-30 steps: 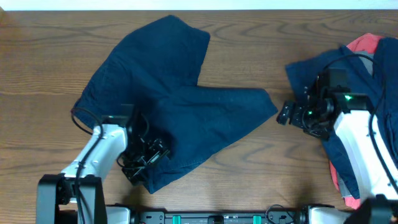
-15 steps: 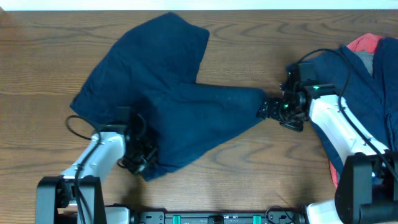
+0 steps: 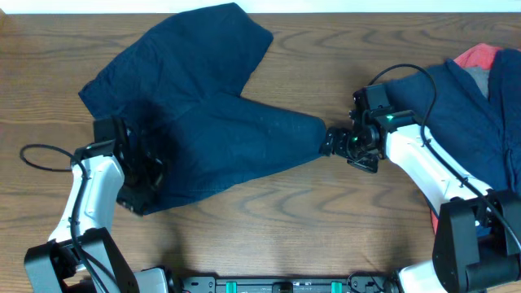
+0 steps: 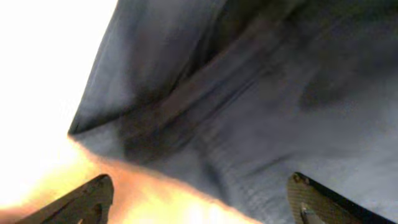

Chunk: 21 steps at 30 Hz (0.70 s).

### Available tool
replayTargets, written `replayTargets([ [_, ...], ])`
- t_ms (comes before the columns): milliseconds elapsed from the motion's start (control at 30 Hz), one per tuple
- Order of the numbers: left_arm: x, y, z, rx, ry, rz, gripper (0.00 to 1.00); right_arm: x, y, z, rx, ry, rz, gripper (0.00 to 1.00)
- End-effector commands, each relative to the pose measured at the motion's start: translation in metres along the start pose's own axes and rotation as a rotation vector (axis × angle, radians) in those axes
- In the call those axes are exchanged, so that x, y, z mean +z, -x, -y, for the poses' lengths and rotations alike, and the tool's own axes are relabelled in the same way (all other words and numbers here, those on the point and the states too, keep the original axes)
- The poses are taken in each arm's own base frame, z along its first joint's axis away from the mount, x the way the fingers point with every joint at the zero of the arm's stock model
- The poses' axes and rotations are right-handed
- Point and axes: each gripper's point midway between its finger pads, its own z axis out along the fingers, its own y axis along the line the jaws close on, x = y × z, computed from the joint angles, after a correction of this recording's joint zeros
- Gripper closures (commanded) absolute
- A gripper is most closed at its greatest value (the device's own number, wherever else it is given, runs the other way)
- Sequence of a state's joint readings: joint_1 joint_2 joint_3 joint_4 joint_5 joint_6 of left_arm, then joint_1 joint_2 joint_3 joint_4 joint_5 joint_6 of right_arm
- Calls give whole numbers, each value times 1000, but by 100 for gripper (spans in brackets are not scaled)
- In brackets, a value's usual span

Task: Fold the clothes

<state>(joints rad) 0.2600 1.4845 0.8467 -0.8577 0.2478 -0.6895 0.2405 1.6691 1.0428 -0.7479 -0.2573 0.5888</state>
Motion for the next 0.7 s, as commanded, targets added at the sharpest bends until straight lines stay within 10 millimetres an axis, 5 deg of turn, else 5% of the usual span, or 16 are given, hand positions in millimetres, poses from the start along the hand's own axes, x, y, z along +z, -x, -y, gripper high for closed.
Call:
replayTargets([
  [0, 1, -18, -10, -37, 34, -82, 10, 2, 1, -1, 81, -28, 15, 8],
  [167, 18, -29, -25, -206, 72, -107, 9, 3, 0, -3, 154, -47, 33, 5],
  [433, 48, -15, -21, -267, -19, -21, 15, 5, -3, -10, 132, -46, 40, 5],
  [500, 50, -11, -19, -284, -36, -6, 34, 6, -2, -10, 128, -52, 47, 5],
  [600, 50, -6, -13, -276, -61, 13, 82, 6, -3, -11, 118, -60, 54, 7],
  [667, 50, -7, -14, -276, -59, 10, 94, 7, -4, -11, 117, -61, 55, 9],
])
